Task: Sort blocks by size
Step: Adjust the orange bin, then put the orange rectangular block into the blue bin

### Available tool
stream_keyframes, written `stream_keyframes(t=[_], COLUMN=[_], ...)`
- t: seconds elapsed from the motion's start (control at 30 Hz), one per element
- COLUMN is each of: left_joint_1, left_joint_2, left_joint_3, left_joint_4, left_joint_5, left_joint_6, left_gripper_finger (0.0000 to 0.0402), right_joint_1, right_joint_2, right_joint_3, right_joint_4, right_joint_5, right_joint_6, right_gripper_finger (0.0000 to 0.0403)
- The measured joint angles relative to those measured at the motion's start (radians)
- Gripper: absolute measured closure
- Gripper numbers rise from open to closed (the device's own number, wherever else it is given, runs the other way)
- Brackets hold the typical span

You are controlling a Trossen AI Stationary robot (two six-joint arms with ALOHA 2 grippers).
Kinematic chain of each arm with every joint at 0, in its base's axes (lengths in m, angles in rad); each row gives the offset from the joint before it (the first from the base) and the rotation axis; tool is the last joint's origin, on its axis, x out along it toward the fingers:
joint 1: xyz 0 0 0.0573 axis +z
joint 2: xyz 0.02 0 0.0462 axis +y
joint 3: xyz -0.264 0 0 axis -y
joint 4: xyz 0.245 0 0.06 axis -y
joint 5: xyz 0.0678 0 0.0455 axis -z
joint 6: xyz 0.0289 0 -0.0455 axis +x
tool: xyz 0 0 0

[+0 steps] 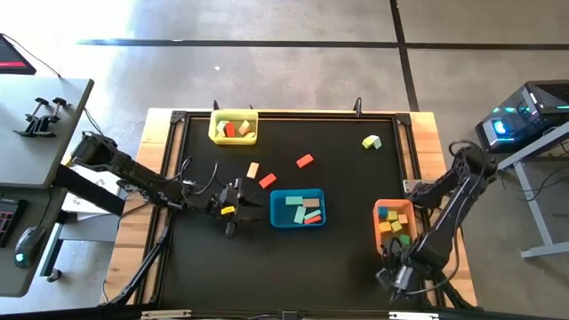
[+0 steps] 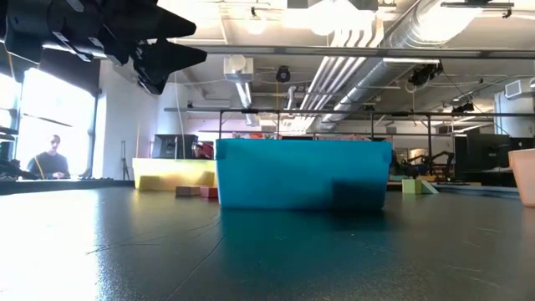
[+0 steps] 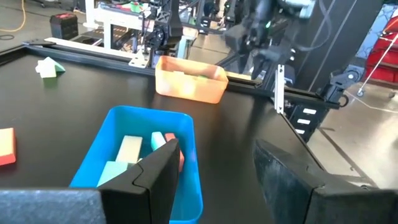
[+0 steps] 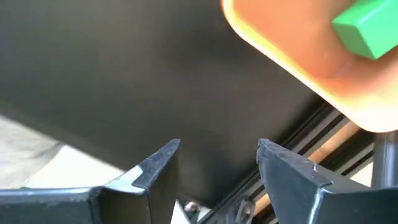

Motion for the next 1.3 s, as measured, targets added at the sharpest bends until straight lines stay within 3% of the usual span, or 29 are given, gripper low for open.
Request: stream_keyframes(t=[0.4,0.6,0.77,0.9,1.07,1.17,1.3], left_joint_1=[0.000,0.000,0.000,0.002,0.005,0.032,0.115], left_joint_2=[0.000,0.000,0.000,0.000,0.000,0.000,0.000], left_joint_3=[0.000,0.000,0.000,0.000,0.000,0.000,0.000], left_joint_4=[0.001,0.004,0.004,0.003,0.002,0.002,0.001], left_joint_5=[0.000,0.000,0.000,-0.005,-0.049,-0.055,-0.041], left_joint_6=[0.001,0.001,-0.005,0.001,0.001,0.003,0.046], left_gripper_finger=[0.0211,0.0211,0.0211,0.0211,0.0211,0.0211,0.0211], right_joint_1=[0.003,0.002,0.002,-0.002,-0.061,-0.134,-0.278], right_joint_2=[0.033,0.033,0.033,0.033,0.033,0.032,0.032], right_joint_3=[-0.175,-0.145,-0.039,0.036,0.047,0.027,-0.036], right_joint_4=[-0.095,-0.183,-0.195,-0.193,-0.182,-0.158,-0.056], right_joint_5=[-0.028,-0.016,0.010,0.205,0.692,0.925,1.084], right_joint_6=[0.042,0.093,0.092,0.003,-0.198,-0.350,-0.614], right_gripper_finger=[0.0197,0.0197,0.0197,0.0197,0.0197,0.0197,0.0197])
